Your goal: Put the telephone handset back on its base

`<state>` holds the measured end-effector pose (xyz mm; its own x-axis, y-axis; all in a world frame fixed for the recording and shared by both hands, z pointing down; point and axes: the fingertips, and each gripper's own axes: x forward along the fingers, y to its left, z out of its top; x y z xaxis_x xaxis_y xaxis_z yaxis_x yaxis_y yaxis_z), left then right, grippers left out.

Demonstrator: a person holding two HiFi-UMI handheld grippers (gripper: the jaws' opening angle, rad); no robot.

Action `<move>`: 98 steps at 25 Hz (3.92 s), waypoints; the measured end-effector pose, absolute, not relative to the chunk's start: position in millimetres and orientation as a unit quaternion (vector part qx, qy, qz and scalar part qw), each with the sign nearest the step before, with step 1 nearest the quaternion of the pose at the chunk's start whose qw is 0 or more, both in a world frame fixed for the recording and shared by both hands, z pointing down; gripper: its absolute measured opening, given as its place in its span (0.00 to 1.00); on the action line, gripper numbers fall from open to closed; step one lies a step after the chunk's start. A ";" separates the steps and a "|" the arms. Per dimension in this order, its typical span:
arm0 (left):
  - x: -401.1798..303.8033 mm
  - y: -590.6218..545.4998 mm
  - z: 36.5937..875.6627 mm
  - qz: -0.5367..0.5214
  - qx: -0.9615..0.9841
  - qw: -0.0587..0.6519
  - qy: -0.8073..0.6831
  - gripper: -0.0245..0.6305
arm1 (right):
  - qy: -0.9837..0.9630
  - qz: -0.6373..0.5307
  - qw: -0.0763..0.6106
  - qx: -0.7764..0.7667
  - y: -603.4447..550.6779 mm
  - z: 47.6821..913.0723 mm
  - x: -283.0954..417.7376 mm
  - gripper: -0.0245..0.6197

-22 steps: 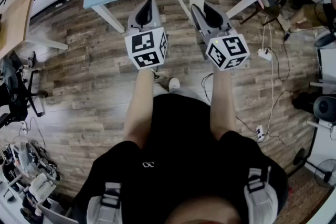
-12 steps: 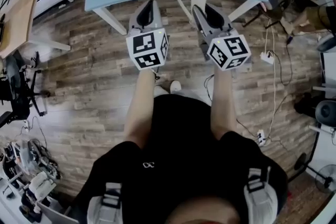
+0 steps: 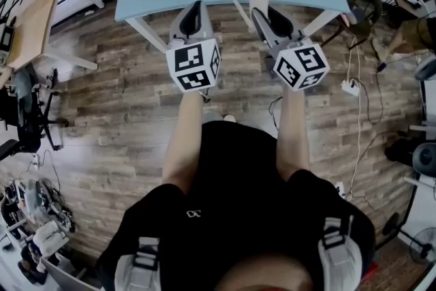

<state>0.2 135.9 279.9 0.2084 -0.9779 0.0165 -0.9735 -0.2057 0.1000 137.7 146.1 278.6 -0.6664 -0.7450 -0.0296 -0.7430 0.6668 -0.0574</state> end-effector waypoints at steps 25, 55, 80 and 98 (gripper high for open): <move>-14.0 -28.9 314.1 0.007 0.790 0.059 -0.610 0.04 | 0.895 -0.086 0.052 -0.434 -18.8 310.0 139.9 0.17; -37.9 -321.7 447.7 0.063 0.805 0.210 -0.552 0.04 | 0.847 -0.271 -0.028 -0.456 -299.5 445.1 101.0 0.17; -60.4 -339.5 478.1 0.082 0.766 0.241 -0.591 0.04 | 0.832 -0.409 -0.089 -0.364 -368.3 539.6 53.3 0.17; -52.3 -350.0 484.6 0.085 0.766 0.247 -0.588 0.04 | 0.824 -0.435 -0.079 -0.354 -376.0 550.5 63.5 0.21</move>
<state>-52.3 -350.0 484.6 0.2938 -0.8582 0.4209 -0.9425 -0.1867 0.2772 63.5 -376.0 550.5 -0.7362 -0.5152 0.4387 -0.6531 0.3711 -0.6601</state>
